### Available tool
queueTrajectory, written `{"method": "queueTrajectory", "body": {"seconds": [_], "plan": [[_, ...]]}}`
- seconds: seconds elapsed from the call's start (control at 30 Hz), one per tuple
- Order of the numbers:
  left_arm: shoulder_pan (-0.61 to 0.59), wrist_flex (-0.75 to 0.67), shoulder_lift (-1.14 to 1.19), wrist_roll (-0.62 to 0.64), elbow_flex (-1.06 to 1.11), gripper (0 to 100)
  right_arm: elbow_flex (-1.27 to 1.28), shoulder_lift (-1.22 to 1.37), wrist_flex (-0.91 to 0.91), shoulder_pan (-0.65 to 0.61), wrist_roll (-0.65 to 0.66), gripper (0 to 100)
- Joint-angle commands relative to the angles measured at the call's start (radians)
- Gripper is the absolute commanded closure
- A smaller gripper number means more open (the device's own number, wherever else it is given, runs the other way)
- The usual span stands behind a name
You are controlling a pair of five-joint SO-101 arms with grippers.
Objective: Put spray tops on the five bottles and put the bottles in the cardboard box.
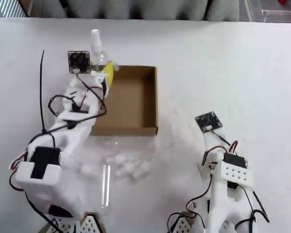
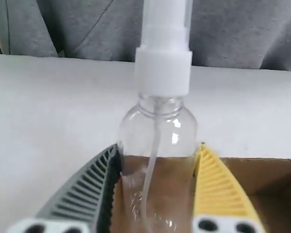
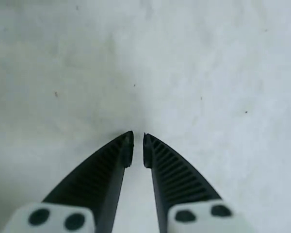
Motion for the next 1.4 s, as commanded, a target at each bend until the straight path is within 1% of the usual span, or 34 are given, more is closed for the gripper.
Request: {"method": "queueTrajectory", "body": {"seconds": [0.0, 0.63, 0.7, 0.87, 0.93, 1.37], "plan": [[-0.013, -0.029, -0.004, -0.008, -0.063, 98, -0.008, -0.019, -0.012, -0.001, 0.011, 98.2], [-0.016, -0.029, -0.002, -0.008, -0.043, 97, -0.006, -0.019, -0.012, 0.001, 0.012, 98.2], [-0.016, -0.029, -0.002, -0.008, -0.035, 94, -0.006, -0.019, -0.012, 0.001, 0.012, 98.2], [-0.016, -0.028, -0.002, -0.002, -0.011, 77, -0.006, -0.019, -0.012, 0.001, 0.012, 98.2], [-0.015, -0.026, -0.002, 0.0, 0.0, 72, -0.006, -0.019, -0.012, 0.001, 0.012, 98.2], [-0.016, -0.028, -0.002, -0.008, 0.026, 71, -0.006, -0.019, -0.012, 0.001, 0.012, 98.2]]}}
